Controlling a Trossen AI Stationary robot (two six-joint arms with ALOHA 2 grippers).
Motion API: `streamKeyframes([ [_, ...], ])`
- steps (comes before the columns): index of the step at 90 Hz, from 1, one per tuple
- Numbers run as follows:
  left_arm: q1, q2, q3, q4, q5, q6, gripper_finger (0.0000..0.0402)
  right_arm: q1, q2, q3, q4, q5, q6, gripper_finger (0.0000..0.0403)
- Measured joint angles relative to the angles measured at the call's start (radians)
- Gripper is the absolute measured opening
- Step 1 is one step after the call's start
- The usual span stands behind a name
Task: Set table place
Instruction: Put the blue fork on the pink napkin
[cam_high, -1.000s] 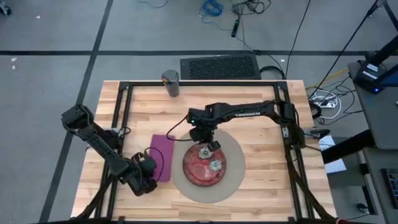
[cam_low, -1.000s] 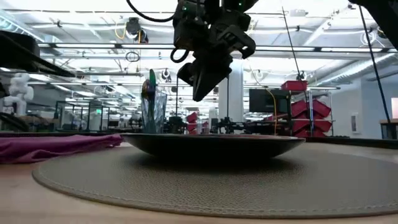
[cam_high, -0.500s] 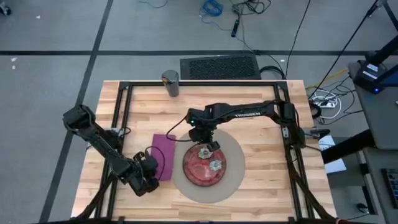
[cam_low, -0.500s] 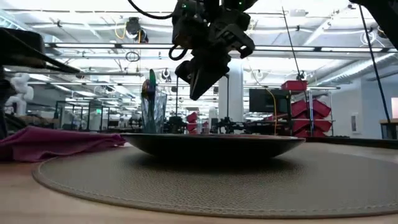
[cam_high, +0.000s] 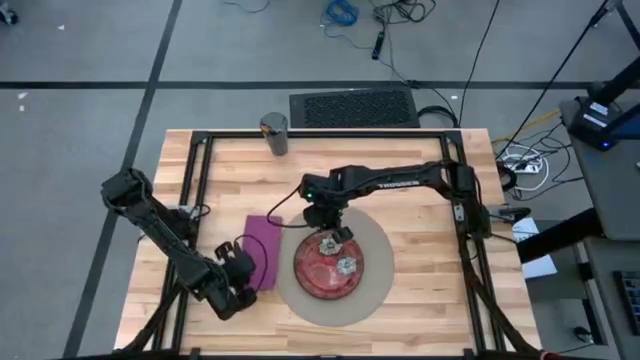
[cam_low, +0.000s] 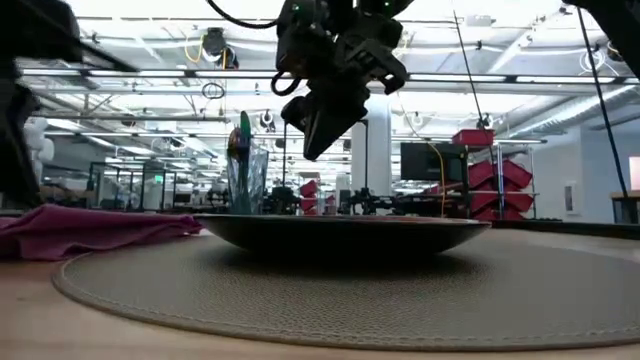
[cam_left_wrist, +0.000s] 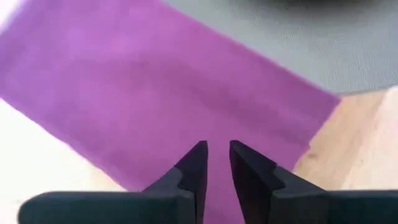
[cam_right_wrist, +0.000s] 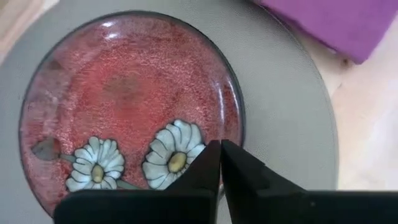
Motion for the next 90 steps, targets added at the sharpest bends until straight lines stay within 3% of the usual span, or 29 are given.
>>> streamKeyframes([
  [19,0.028,0.000,0.140,-0.422,-0.143,-0.008,0.0056,-0.043,-0.141,0.014,0.017,0.067,-0.017,0.0000],
  [29,0.065,-0.019,0.212,-0.626,-0.268,-0.011,0.0056,-0.078,-0.254,0.015,0.029,0.080,-0.015,0.0000],
  [46,0.154,-0.168,0.237,-0.738,-0.505,0.015,0.0056,-0.129,-0.406,0.016,0.017,0.072,0.036,0.0015],
  [57,0.225,-0.306,0.237,-0.718,-0.557,0.130,0.0064,-0.141,-0.445,0.016,-0.024,0.018,0.076,0.0047],
  [66,0.293,-0.424,0.237,-0.617,-0.557,0.310,0.0079,-0.131,-0.448,0.001,-0.062,-0.004,0.105,0.0078],
  [80,0.434,-0.564,0.216,-0.294,-0.402,0.750,0.0113,-0.102,-0.448,-0.114,-0.020,-0.002,0.124,0.0116],
  [90,0.535,-0.615,0.183,-0.150,-0.279,0.981,0.0132,-0.084,-0.448,-0.244,0.089,-0.003,0.157,0.0127],
])
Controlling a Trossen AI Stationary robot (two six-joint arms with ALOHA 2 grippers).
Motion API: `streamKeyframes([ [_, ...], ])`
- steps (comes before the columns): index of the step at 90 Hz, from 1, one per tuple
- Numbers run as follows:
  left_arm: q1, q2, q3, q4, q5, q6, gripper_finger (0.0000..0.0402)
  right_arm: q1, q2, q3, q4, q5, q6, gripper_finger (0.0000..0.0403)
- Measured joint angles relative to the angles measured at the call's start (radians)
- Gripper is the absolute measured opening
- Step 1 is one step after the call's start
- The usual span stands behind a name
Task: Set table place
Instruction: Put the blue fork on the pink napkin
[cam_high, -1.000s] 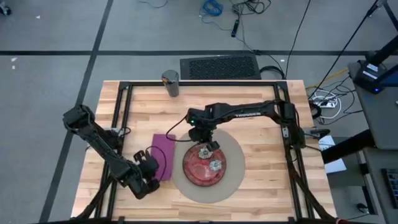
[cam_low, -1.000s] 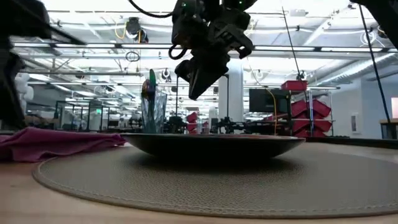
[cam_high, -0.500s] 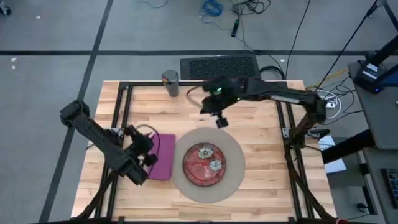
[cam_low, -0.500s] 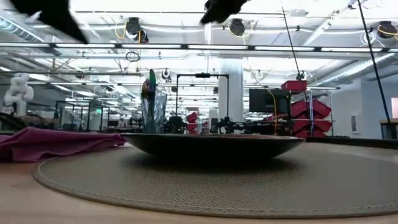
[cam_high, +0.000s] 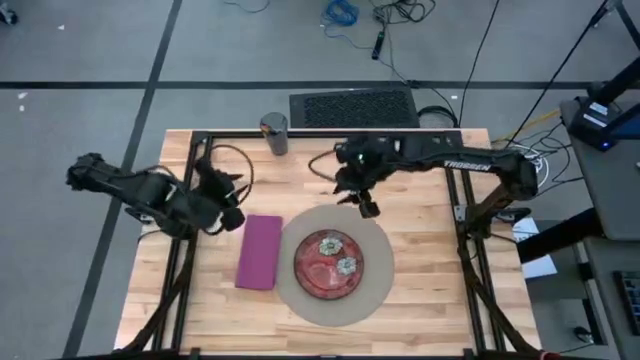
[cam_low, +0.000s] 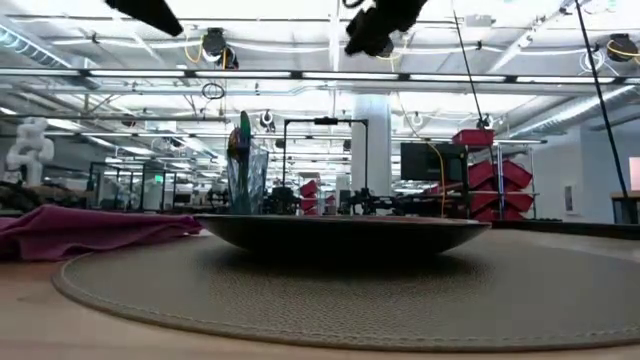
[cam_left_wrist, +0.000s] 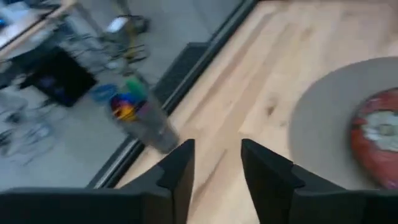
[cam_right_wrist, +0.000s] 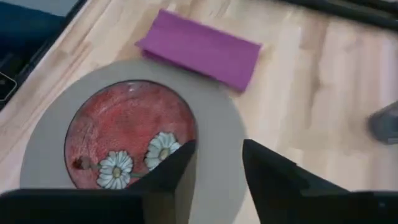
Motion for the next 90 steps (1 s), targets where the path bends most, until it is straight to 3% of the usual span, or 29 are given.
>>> streamKeyframes([
  [18,0.188,-0.013,-0.070,0.032,0.124,0.221,0.0138,0.039,0.001,-0.244,0.218,0.001,0.062,0.0130],
  [38,0.406,-0.013,-0.195,0.377,0.340,0.451,0.0138,0.073,0.001,-0.459,0.484,-0.001,0.127,0.0130],
  [50,0.541,-0.033,-0.240,0.524,0.524,0.515,0.0138,0.076,0.001,-0.535,0.582,-0.004,0.159,0.0130],
  [71,0.746,-0.033,-0.300,0.626,0.788,0.562,0.0138,0.076,0.001,-0.612,0.707,-0.026,0.165,0.0130],
  [90,0.858,-0.003,-0.320,0.689,0.843,0.626,0.0138,0.076,0.001,-0.654,0.827,-0.031,0.183,0.0130],
])
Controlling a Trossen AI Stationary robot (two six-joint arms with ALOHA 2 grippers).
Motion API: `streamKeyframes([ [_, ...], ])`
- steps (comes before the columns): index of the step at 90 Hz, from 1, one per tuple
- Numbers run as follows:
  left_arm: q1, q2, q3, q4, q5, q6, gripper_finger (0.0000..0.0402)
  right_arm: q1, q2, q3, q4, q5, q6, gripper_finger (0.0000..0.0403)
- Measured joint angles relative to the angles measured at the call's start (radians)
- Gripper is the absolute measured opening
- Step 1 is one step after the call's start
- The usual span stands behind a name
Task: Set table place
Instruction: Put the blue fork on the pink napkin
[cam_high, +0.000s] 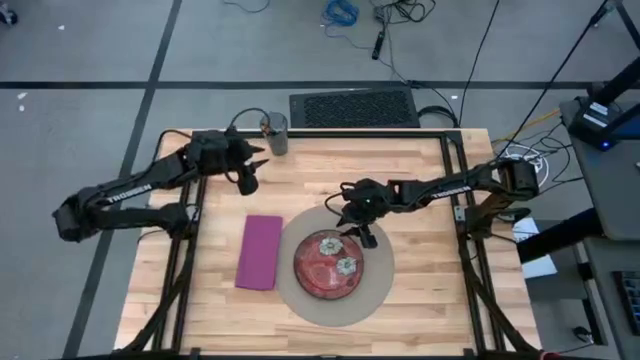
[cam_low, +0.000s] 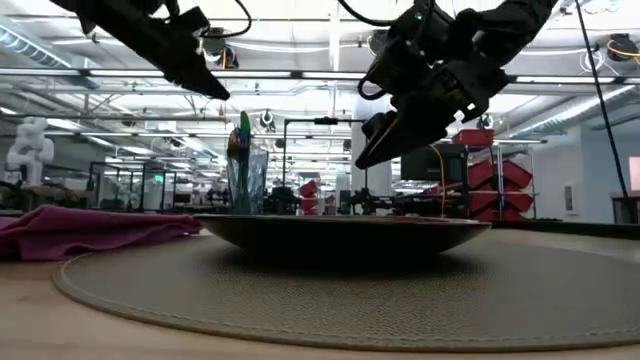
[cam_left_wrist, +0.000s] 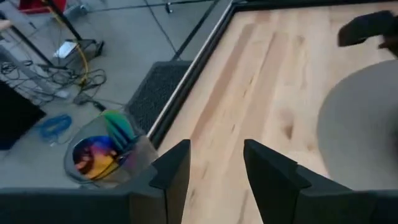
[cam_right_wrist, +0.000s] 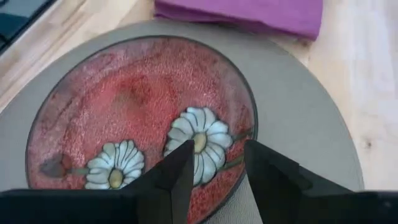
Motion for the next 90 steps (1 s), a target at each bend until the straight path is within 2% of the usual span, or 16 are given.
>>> streamKeyframes([
  [19,0.078,0.060,0.000,0.071,0.068,0.036,0.0138,0.000,0.000,-0.022,0.061,-0.024,0.007,0.0130],
  [56,0.165,0.142,0.000,0.136,0.069,0.139,0.0138,0.000,0.000,-0.022,0.082,-0.047,0.018,0.0130],
  [90,0.208,0.204,0.000,0.173,0.085,0.165,0.0137,0.000,0.001,-0.046,0.107,-0.049,0.029,0.0130],
])
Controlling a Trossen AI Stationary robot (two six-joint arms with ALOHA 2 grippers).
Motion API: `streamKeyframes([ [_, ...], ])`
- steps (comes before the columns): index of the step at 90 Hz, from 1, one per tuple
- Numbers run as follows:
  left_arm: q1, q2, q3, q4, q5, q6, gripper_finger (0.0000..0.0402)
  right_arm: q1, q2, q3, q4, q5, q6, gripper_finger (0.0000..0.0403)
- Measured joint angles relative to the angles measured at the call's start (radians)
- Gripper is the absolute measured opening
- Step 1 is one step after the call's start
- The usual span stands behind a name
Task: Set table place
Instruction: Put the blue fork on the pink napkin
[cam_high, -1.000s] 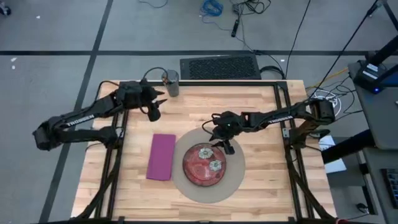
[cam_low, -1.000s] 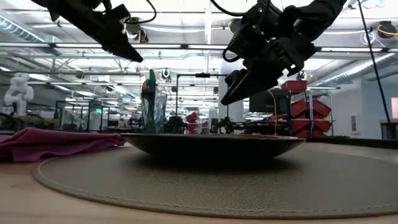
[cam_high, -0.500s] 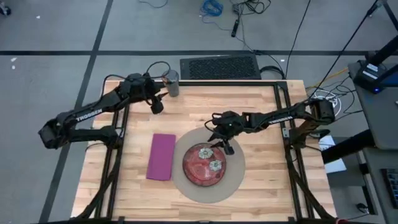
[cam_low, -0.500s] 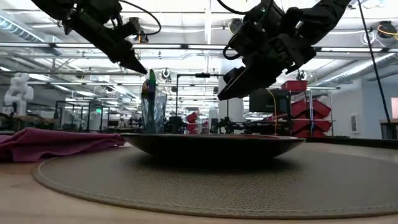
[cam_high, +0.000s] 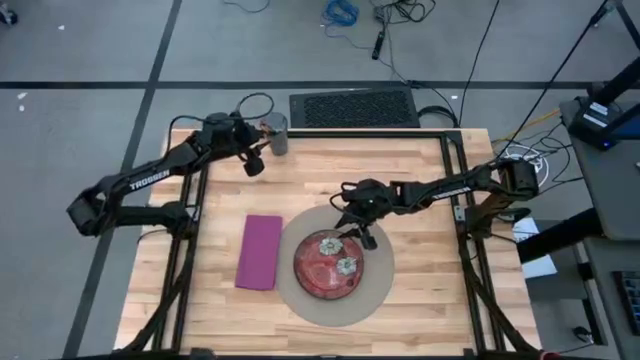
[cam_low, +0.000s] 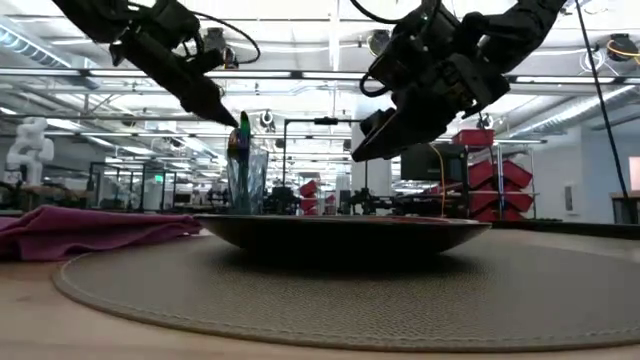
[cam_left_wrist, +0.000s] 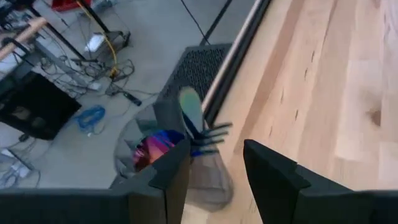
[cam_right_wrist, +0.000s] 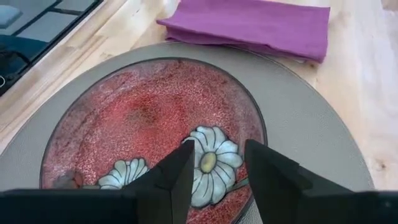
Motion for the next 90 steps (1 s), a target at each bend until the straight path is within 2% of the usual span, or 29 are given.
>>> streamKeyframes([
  [18,0.002,0.048,0.000,0.029,0.010,0.002,0.0136,0.000,0.000,-0.054,0.099,0.000,0.034,0.0130],
  [90,0.002,0.087,0.000,0.109,-0.087,0.036,0.0127,0.000,0.000,-0.064,0.102,0.001,0.049,0.0130],
])
